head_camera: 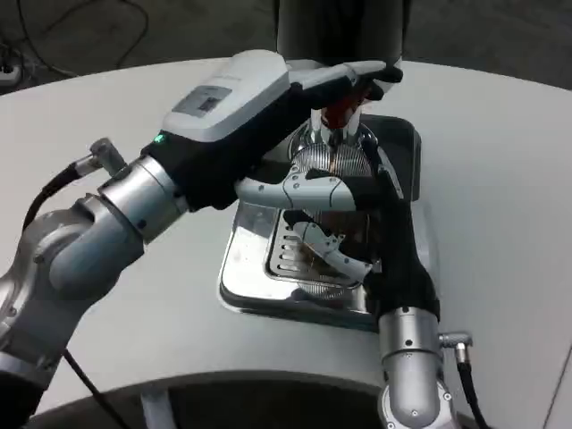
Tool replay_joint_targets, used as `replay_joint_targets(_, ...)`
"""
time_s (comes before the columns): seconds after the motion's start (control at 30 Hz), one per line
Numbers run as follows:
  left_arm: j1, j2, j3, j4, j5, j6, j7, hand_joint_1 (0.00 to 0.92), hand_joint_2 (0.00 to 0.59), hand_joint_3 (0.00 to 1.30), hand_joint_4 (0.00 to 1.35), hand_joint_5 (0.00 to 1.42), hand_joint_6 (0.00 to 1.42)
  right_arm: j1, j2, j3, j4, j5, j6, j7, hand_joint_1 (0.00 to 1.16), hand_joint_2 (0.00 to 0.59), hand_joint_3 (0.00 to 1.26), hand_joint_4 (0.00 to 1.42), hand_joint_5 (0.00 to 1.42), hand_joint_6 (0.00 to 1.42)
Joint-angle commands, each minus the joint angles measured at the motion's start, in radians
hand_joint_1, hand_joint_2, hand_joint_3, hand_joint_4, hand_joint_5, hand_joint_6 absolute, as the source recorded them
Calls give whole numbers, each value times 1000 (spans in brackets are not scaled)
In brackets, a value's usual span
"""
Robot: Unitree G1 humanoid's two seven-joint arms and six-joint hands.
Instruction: Grasp the cup under the faucet to collect the drink, then remove the cup.
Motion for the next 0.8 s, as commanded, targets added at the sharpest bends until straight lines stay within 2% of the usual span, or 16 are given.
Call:
replay_joint_targets(0.03, 42, 31, -18, 39, 41, 14, -33, 0, 66, 206, 278, 297, 160, -25, 19, 9, 30, -4, -2, -12, 819, 162, 103, 117, 122, 181)
replay_joint_targets(0.23, 52, 31, -2, 41, 14, 22, -37, 0, 66, 209, 279, 298, 160, -39, 21, 16, 38, -8, 7, -28, 821, 163, 103, 137, 154, 191)
replay_joint_targets(0.37, 63, 23, 16, 44, -34, 41, -49, 0, 69, 210, 277, 298, 160, -39, 26, 24, 35, -22, 16, -49, 825, 157, 127, 255, 264, 274)
replay_joint_targets(0.57, 82, 1, 54, 49, -146, 95, -84, 0, 70, 210, 260, 288, 160, -52, 22, 27, 45, -27, 24, -58, 843, 157, 252, 425, 470, 394)
replay_joint_targets(0.67, 98, -22, 91, 45, -250, 147, -114, 0, 71, 210, 255, 284, 160, -57, 20, 30, 47, -28, 27, -63, 927, 153, 373, 534, 612, 521)
replay_joint_targets(0.8, 110, -39, 121, 29, -310, 192, -143, 0, 75, 210, 240, 275, 160, -58, 21, 32, 49, -27, 23, -68, 938, 154, 465, 614, 704, 613)
